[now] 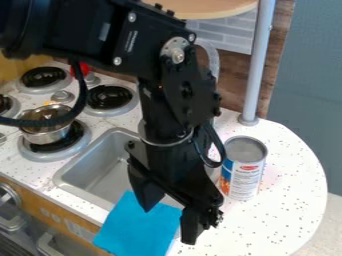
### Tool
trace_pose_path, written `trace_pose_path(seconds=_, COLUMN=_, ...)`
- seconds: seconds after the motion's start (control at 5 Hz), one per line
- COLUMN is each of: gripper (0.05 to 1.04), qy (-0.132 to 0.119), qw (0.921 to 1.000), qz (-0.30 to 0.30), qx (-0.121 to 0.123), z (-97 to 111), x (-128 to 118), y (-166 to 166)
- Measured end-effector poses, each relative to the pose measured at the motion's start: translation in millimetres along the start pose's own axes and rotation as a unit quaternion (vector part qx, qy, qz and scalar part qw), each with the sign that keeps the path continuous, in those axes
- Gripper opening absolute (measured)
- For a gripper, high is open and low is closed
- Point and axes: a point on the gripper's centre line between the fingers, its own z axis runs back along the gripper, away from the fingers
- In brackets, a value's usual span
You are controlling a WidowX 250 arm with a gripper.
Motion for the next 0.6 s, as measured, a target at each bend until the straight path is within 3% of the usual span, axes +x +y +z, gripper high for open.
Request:
trace_pose_path(seconds=0.2, gripper=1.001, qy=0.009, qw=1.0000, qz=0.001, qx=0.002, z=-3.9, x=-2.9, y=1.1)
trace_pose_path(seconds=0.6, gripper=1.001, qy=-0.002, qw=0.9996, qz=0.025, qx=0.011, z=-25.5, x=3.2, y=36.2)
